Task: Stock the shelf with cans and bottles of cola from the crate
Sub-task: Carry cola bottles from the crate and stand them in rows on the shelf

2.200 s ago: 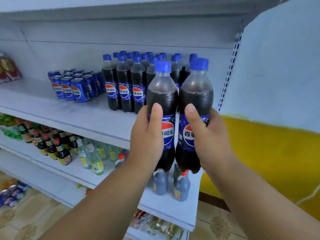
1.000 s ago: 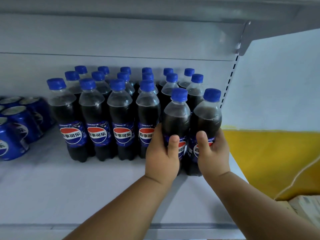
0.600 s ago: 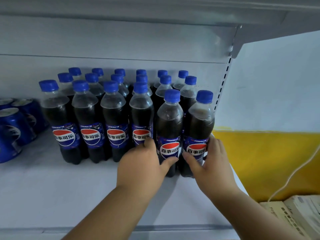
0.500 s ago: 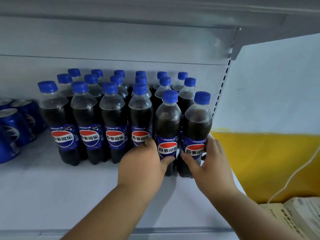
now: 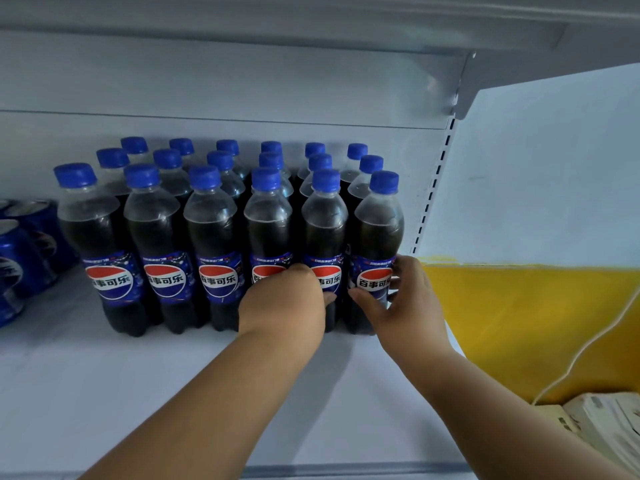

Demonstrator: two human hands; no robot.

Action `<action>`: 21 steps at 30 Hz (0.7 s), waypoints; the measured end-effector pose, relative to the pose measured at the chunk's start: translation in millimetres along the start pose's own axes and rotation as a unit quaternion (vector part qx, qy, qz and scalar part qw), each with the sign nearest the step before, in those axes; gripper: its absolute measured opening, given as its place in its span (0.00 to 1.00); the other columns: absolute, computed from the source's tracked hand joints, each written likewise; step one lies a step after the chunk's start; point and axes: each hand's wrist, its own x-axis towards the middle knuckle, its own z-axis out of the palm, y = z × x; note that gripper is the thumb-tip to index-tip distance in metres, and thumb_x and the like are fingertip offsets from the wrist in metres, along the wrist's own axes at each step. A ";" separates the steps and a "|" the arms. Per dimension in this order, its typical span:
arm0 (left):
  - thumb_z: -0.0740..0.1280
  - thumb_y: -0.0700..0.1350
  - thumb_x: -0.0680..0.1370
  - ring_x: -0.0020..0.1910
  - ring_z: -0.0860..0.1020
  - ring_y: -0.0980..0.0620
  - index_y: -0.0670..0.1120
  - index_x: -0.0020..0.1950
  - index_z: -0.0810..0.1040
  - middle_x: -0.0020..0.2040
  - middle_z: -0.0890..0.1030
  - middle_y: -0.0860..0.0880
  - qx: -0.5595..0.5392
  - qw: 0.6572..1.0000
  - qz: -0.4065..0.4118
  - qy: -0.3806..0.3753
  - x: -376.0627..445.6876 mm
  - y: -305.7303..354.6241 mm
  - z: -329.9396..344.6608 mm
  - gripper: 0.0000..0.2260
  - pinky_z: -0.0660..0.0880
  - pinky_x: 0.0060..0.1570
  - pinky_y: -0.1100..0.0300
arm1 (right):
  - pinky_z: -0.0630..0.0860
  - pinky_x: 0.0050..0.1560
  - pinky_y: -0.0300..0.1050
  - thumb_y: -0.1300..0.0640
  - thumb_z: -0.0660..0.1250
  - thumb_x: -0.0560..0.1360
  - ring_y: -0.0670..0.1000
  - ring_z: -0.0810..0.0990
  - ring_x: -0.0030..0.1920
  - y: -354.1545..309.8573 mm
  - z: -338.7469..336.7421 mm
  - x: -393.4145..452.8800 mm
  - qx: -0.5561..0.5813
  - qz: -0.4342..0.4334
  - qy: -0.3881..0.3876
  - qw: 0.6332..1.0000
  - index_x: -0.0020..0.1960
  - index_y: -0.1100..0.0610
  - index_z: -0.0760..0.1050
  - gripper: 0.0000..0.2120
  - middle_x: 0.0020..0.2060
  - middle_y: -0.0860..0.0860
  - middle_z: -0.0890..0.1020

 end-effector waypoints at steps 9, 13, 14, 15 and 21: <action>0.64 0.59 0.80 0.53 0.79 0.43 0.45 0.59 0.76 0.55 0.80 0.45 0.042 0.999 0.018 -0.011 5.7 -2.3 -7.5 0.18 0.67 0.43 0.55 | 0.80 0.49 0.48 0.47 0.79 0.68 0.44 0.80 0.50 3.2 4.0 5.7 0.017 0.006 -0.001 1.000 0.59 0.44 0.69 0.25 0.52 0.41 0.79; 0.64 0.58 0.80 0.53 0.80 0.43 0.45 0.59 0.76 0.54 0.81 0.45 0.037 0.999 0.013 -0.023 5.5 -3.8 -7.8 0.17 0.68 0.44 0.56 | 0.80 0.49 0.48 0.48 0.79 0.68 0.44 0.80 0.50 4.2 3.9 6.0 0.024 0.004 -0.002 1.000 0.59 0.44 0.70 0.25 0.52 0.41 0.79; 0.64 0.57 0.81 0.53 0.80 0.43 0.45 0.59 0.76 0.54 0.81 0.45 0.035 0.999 0.010 -0.024 4.8 -3.5 -7.2 0.17 0.68 0.44 0.56 | 0.80 0.49 0.47 0.48 0.79 0.68 0.43 0.80 0.50 4.1 3.7 6.6 0.024 0.005 -0.006 1.000 0.59 0.44 0.70 0.25 0.52 0.41 0.80; 0.64 0.57 0.81 0.53 0.80 0.43 0.45 0.59 0.76 0.54 0.81 0.45 0.034 0.999 0.008 -0.025 4.2 -2.9 -6.8 0.17 0.68 0.44 0.56 | 0.79 0.49 0.47 0.48 0.79 0.69 0.43 0.80 0.50 4.0 3.1 7.0 0.023 0.008 -0.010 1.000 0.59 0.44 0.70 0.25 0.53 0.42 0.80; 0.64 0.52 0.81 0.51 0.80 0.43 0.46 0.56 0.76 0.52 0.81 0.46 0.025 0.999 0.000 -0.029 1.3 0.5 -5.1 0.11 0.68 0.43 0.55 | 0.79 0.51 0.48 0.47 0.78 0.69 0.44 0.80 0.52 -1.6 2.3 3.7 0.019 0.015 -0.006 1.000 0.58 0.42 0.68 0.25 0.53 0.42 0.79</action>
